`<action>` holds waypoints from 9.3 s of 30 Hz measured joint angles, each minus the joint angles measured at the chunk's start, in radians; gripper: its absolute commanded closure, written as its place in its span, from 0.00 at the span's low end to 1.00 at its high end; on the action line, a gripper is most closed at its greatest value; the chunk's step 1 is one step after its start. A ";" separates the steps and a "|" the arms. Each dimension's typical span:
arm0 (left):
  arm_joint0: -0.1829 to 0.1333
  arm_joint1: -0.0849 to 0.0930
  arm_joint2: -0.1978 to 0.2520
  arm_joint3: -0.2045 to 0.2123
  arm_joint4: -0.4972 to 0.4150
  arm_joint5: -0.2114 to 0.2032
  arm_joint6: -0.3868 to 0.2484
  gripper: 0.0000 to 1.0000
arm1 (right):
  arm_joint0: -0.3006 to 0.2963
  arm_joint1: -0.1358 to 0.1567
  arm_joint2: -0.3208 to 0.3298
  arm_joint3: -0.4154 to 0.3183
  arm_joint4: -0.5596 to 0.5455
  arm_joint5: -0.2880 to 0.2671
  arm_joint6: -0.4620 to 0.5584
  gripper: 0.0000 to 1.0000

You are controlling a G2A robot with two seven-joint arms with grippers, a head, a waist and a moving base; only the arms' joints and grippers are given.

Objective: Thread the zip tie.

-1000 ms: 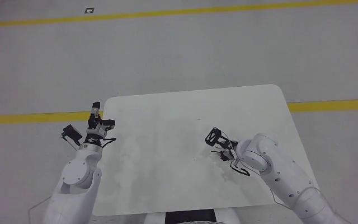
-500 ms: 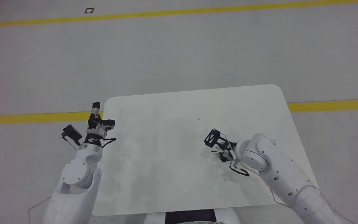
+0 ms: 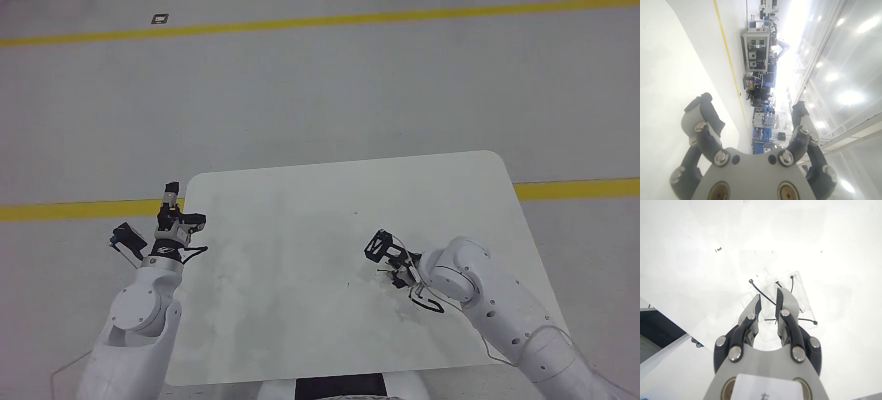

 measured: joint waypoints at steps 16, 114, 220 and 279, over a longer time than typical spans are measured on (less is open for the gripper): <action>0.000 0.000 0.000 0.000 0.000 0.000 0.000 0.00 | 0.000 0.008 0.000 -0.007 0.016 0.000 -0.001 1.00; -0.002 0.004 0.021 -0.001 0.193 -0.092 -0.008 0.00 | 0.498 -0.105 -0.113 0.155 0.861 0.680 0.078 1.00; -0.414 0.248 0.832 0.213 1.990 0.217 0.320 0.00 | 0.836 -0.360 -0.348 0.822 1.249 0.680 -0.063 1.00; -0.764 0.277 1.199 0.323 1.990 0.331 0.106 0.00 | 0.811 -0.387 -0.406 0.927 1.393 0.678 -0.342 1.00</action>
